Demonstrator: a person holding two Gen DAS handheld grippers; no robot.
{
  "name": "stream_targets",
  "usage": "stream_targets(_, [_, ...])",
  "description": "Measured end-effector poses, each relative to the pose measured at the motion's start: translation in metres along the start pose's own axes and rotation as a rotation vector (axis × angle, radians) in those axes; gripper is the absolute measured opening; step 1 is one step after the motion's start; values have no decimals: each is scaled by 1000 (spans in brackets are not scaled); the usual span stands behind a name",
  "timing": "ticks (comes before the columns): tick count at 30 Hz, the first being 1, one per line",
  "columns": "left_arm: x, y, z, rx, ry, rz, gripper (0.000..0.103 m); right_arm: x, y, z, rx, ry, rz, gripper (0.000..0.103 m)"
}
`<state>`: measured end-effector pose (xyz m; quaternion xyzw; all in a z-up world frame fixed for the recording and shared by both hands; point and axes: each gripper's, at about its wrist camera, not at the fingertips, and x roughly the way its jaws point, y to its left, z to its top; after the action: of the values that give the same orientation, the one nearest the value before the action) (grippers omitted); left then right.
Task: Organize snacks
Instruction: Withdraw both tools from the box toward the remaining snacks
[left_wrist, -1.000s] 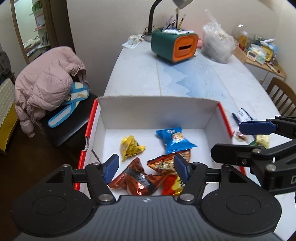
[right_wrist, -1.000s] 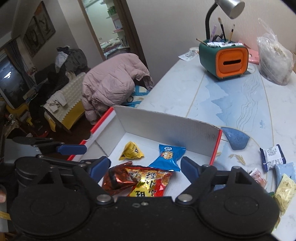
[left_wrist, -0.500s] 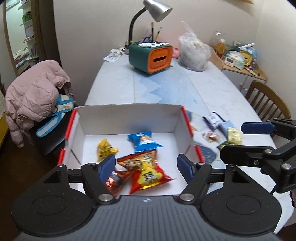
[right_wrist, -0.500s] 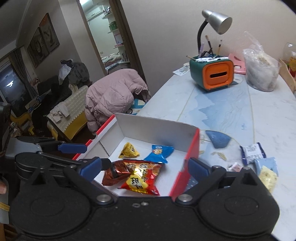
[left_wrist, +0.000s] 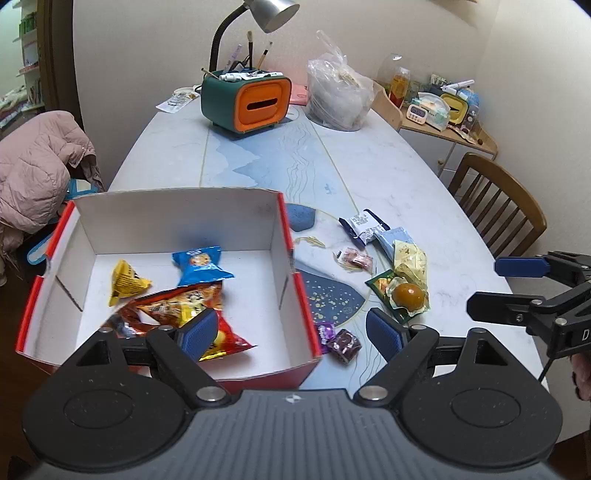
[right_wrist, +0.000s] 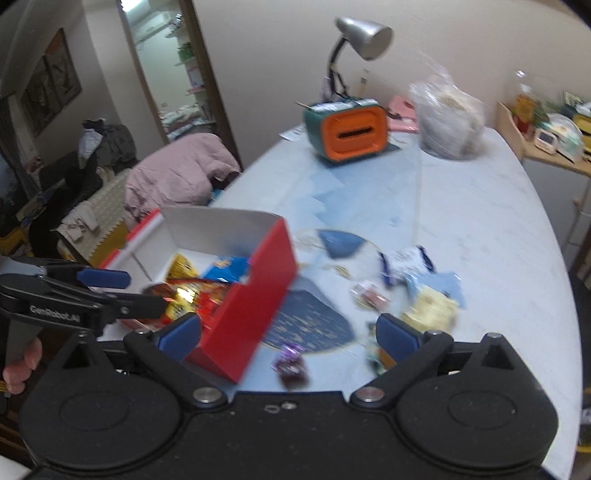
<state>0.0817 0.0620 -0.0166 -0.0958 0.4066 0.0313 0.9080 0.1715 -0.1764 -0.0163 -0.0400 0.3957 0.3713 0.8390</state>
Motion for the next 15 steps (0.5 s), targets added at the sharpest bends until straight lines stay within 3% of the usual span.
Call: stream_targets(15, [42,-67,-33,-82,1,128,88,15,-65,-18,-105,89,-5,98])
